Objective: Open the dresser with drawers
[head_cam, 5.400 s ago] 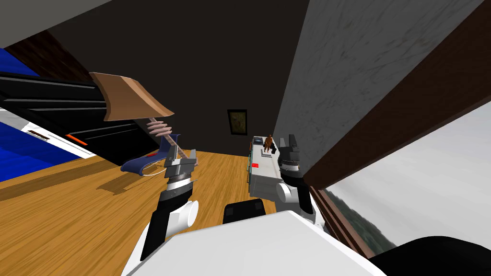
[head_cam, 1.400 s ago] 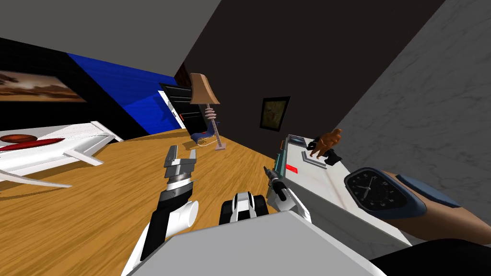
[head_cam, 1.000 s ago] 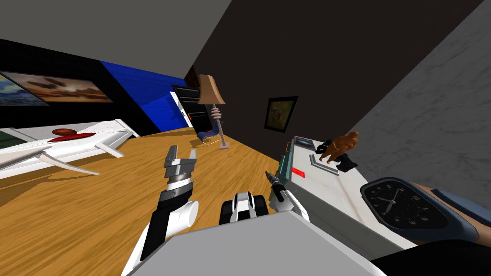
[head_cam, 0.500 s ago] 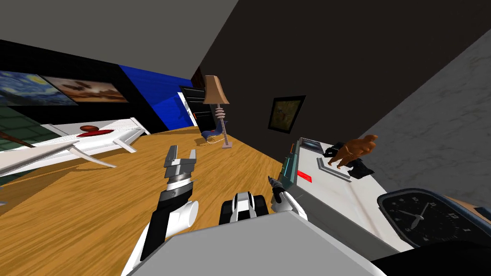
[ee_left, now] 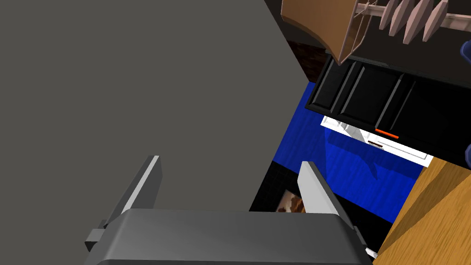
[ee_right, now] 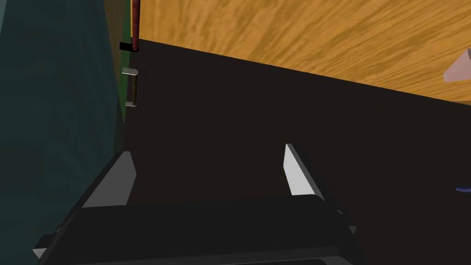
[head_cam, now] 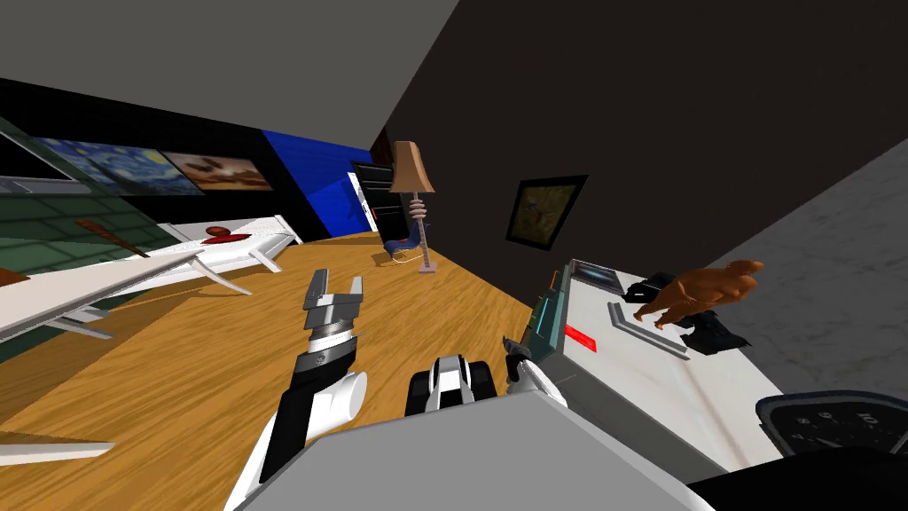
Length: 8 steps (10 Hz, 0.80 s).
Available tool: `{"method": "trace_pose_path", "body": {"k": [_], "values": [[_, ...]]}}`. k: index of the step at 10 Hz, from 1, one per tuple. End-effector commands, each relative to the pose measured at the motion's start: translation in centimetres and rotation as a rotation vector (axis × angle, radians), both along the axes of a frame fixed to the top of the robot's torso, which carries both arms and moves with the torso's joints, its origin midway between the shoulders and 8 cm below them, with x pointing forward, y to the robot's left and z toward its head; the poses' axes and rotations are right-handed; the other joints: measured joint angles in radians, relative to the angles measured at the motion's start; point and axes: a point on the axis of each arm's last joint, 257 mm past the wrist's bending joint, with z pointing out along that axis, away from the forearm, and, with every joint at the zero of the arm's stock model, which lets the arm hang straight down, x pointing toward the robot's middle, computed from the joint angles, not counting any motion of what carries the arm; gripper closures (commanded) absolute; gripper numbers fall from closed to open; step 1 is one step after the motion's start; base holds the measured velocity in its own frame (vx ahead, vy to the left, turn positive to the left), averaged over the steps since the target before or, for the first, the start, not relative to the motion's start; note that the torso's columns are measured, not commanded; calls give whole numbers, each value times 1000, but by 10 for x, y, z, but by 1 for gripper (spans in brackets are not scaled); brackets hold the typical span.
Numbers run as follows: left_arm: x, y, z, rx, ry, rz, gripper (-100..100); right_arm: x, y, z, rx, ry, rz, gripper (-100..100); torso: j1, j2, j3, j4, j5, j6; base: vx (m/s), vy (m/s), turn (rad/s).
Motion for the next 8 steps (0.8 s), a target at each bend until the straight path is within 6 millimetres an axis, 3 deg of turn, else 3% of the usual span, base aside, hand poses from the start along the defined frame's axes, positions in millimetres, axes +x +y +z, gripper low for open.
{"method": "trace_pose_path", "body": {"k": [1, 6, 8], "values": [[0, 0, 0, 0, 0, 0, 0, -23, -16, -14, -103, 93, -10, -100, 1, 0, 0, 0, 0, -1, 16, 15, 107], [0, 0, 0, 0, 0, 0, 0, -69, -51, -30, -285, 255, -29, -100, 0, 0, 0, 0, 0, -1, 9, 10, 120], [0, 0, 0, 0, 0, 0, 0, -78, -61, -28, -357, 297, -28, -100, -1, 0, 0, 0, 0, 0, 7, 10, 96]]}}
